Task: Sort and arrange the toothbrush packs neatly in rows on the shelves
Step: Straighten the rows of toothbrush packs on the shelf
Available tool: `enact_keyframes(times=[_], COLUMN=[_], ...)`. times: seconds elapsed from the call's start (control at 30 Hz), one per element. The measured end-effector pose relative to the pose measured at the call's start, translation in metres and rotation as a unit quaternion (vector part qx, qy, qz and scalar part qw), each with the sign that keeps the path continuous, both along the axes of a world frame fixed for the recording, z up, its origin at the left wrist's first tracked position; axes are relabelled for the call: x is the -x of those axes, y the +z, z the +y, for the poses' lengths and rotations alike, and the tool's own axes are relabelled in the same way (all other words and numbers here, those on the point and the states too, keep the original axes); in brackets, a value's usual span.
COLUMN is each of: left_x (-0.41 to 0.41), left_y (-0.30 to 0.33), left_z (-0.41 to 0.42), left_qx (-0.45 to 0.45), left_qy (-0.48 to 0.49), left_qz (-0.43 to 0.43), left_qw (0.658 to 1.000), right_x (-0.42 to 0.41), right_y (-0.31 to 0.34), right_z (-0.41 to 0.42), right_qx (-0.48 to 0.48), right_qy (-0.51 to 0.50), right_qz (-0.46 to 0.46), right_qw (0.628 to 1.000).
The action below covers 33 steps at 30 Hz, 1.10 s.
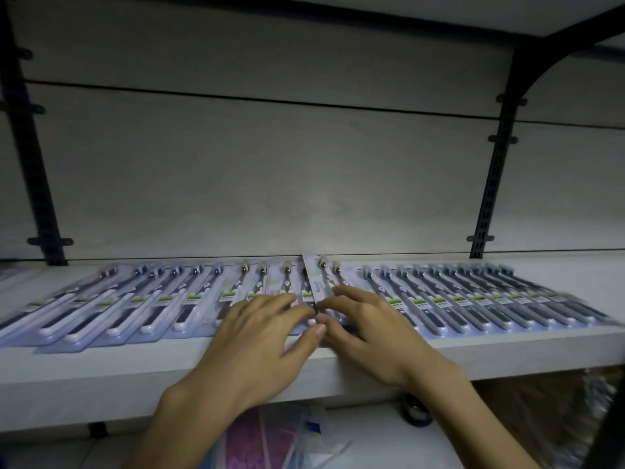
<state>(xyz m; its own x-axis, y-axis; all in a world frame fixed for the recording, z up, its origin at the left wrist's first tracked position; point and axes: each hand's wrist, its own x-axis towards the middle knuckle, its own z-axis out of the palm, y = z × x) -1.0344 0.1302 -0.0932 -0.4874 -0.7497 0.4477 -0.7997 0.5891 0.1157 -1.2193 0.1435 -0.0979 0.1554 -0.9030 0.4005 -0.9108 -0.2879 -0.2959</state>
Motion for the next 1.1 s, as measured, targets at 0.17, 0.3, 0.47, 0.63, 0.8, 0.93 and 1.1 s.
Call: enact_keyframes(times=[0.17,0.3,0.47,0.63,0.8,0.93,1.1], left_x=[0.004,0.008,0.011,0.013,0.015,0.015,0.012], left_y=[0.002,0.005,0.002,-0.003,-0.006,-0.007,-0.007], left_z=[-0.002,-0.009,-0.011,-0.007,-0.005,-0.006,-0.005], left_qx=[-0.049,-0.063,-0.049,-0.009,0.003,-0.003,-0.01], left_qy=[-0.02,-0.021,-0.005,0.05,0.082,0.091,0.077], left_qz=[-0.01,-0.023,-0.018,-0.012,-0.013,-0.006,-0.018], left_qw=[0.999,0.998,0.999,0.999,0.997,0.996,0.997], right_x=[-0.001,-0.005,-0.008,-0.009,-0.008,-0.01,-0.011], right_y=[-0.005,-0.002,-0.001,-0.004,-0.006,-0.004,-0.004], right_z=[0.002,0.006,0.009,0.008,0.008,0.008,0.01], right_qx=[0.022,0.026,0.026,0.045,0.037,0.031,0.025], right_qy=[-0.024,-0.036,-0.046,-0.054,-0.058,-0.057,-0.058], right_qz=[-0.011,0.008,0.038,0.046,0.06,0.071,0.076], right_qw=[0.999,0.999,0.998,0.996,0.996,0.995,0.995])
